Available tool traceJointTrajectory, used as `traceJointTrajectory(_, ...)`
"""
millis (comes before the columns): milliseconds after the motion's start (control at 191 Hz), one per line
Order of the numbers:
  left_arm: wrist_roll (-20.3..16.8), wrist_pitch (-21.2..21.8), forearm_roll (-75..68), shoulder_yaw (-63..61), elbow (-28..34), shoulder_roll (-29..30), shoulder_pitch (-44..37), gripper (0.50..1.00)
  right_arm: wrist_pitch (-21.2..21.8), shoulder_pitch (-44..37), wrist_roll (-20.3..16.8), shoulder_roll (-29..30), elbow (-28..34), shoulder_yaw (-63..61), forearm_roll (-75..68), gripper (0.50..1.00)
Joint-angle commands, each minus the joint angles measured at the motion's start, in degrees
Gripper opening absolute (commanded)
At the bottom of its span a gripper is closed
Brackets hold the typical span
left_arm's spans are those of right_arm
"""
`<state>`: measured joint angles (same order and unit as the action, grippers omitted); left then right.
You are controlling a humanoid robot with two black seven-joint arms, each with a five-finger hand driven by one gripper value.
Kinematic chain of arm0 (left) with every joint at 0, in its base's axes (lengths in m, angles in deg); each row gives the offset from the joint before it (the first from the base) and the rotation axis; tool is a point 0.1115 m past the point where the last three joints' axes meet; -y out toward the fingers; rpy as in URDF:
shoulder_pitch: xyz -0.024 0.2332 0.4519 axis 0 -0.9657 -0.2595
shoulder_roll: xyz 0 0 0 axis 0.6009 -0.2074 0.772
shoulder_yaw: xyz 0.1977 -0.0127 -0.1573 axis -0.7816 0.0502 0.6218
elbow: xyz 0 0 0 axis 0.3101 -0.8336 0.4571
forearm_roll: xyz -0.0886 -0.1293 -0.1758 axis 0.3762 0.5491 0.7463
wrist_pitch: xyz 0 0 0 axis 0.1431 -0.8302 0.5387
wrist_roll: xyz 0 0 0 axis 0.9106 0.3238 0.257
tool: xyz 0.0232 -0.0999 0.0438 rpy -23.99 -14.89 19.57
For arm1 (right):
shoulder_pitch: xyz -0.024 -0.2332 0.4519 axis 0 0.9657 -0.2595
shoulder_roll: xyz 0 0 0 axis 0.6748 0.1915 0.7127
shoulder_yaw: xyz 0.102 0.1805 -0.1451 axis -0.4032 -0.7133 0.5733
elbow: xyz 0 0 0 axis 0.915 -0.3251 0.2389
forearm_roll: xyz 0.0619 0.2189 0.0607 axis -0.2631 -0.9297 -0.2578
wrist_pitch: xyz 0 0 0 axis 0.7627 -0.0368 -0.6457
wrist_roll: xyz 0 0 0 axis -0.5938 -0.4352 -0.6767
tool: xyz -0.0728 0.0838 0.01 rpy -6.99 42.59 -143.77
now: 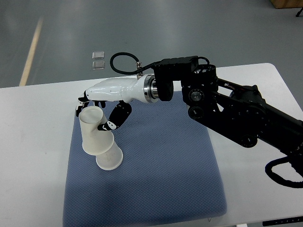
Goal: Stack paper cups
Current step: 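Lower the held cup onto the upside-down cup on the pad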
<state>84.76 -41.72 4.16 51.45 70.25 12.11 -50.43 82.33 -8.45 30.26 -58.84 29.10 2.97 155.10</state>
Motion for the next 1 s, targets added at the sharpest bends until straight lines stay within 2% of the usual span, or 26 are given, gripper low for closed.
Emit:
traceJointTrajectory(0,0.00,0.00,0.00,0.00,0.00,0.00,0.00,1.000,0.00,-0.06,0.00,-0.07,0.00,0.00,0.03,0.543)
traceJointTrajectory(680,0.00,0.00,0.00,0.00,0.00,0.00,0.00,1.000,0.00,0.91,0.09,0.02,-0.09,2.20,3.19,0.533)
traceJointTrajectory(863,0.00,0.00,0.00,0.00,0.00,0.00,0.00,1.000,0.00,1.17,0.09,0.02,-0.44,2.20,3.28,0.580)
traceJointTrajectory(994,0.00,0.00,0.00,0.00,0.00,0.00,0.00,1.000,-0.64,1.26,0.09,0.11,-0.62,2.73,3.19,0.703)
